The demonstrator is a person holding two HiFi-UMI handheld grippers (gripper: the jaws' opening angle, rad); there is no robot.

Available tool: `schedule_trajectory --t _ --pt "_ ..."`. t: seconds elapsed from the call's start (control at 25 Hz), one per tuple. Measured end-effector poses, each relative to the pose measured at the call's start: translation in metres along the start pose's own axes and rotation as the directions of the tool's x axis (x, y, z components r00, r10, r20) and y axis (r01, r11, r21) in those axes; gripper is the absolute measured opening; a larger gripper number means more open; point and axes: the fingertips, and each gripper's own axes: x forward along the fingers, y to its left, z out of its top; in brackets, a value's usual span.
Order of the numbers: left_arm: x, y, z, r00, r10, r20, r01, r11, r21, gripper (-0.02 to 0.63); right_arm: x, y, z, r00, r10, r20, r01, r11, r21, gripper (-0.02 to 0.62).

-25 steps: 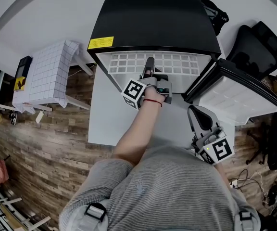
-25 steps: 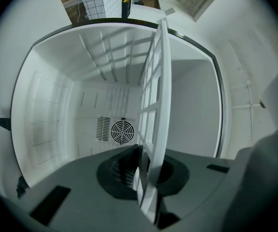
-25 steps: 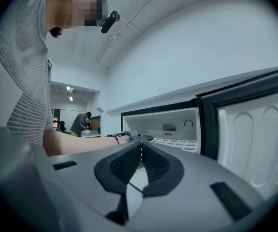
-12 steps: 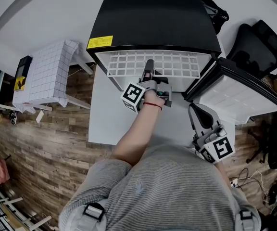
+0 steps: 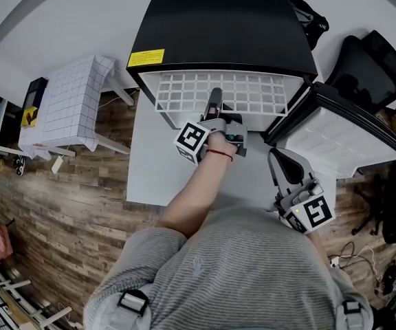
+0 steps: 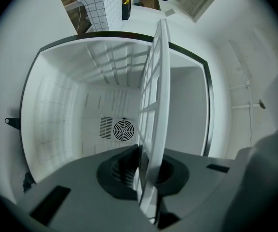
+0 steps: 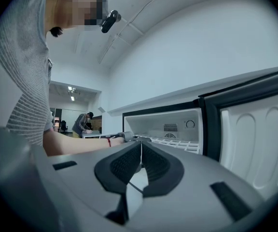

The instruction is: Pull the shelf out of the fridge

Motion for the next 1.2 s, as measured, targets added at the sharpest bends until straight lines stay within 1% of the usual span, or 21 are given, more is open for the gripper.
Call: schedule_trajectory --t 1.2 --pt "-0.021 -0.002 -0.004 1.0 0.007 -0.001 -0.007 1.0 -0.013 0.034 -0.005 0.006 -0.001 1.0 0.006 0.001 -0.006 1.0 0.002 0.014"
